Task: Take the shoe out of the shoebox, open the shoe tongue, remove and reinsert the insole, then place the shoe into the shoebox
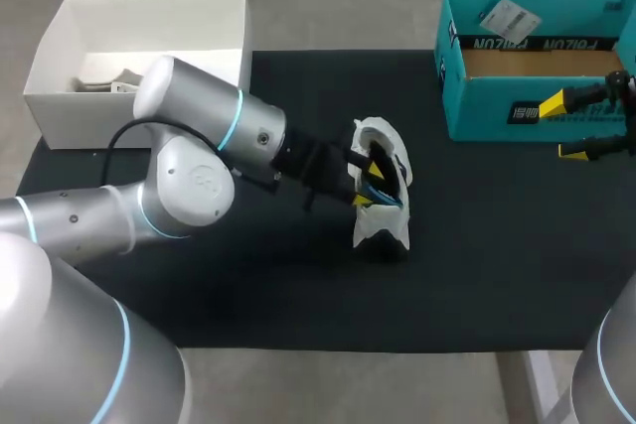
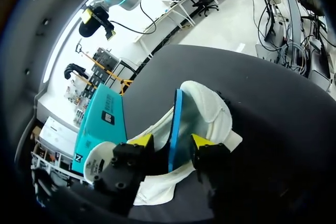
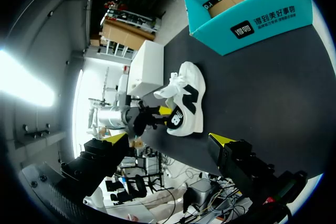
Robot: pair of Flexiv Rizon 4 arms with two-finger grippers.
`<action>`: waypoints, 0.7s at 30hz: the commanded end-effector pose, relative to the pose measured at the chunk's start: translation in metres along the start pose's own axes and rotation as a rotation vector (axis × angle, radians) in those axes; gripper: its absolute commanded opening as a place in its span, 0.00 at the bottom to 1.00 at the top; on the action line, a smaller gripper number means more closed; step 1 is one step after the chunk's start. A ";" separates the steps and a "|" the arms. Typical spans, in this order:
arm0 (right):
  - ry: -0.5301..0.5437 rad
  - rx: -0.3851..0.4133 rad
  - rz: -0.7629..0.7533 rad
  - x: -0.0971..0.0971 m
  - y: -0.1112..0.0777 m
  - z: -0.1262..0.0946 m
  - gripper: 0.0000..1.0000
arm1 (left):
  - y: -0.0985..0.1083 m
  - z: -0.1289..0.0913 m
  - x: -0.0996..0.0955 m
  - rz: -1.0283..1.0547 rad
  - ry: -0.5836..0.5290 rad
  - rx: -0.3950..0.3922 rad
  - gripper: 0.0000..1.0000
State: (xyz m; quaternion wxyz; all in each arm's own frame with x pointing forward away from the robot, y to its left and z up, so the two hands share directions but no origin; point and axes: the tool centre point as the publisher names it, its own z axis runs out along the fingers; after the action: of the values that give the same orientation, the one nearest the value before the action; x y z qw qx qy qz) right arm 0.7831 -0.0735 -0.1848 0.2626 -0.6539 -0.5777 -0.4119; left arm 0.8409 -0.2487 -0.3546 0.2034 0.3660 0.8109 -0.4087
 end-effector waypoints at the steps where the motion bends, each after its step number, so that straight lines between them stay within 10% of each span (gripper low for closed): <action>1: -0.003 -0.001 0.001 0.000 -0.001 0.000 1.00 | -0.002 0.002 0.000 0.003 0.007 0.002 0.27; 3: -0.003 -0.001 0.001 0.000 -0.001 0.000 1.00 | 0.000 0.005 0.000 0.005 0.011 0.001 0.00; 21: -0.003 -0.001 0.001 0.000 -0.001 0.000 1.00 | 0.010 0.026 0.001 0.036 0.002 -0.032 0.00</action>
State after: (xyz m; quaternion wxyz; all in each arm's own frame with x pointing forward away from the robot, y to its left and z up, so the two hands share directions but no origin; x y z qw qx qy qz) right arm 0.7831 -0.0735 -0.1848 0.2625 -0.6540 -0.5777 -0.4119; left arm 0.8495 -0.2588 -0.3693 0.2134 0.3791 0.8103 -0.3927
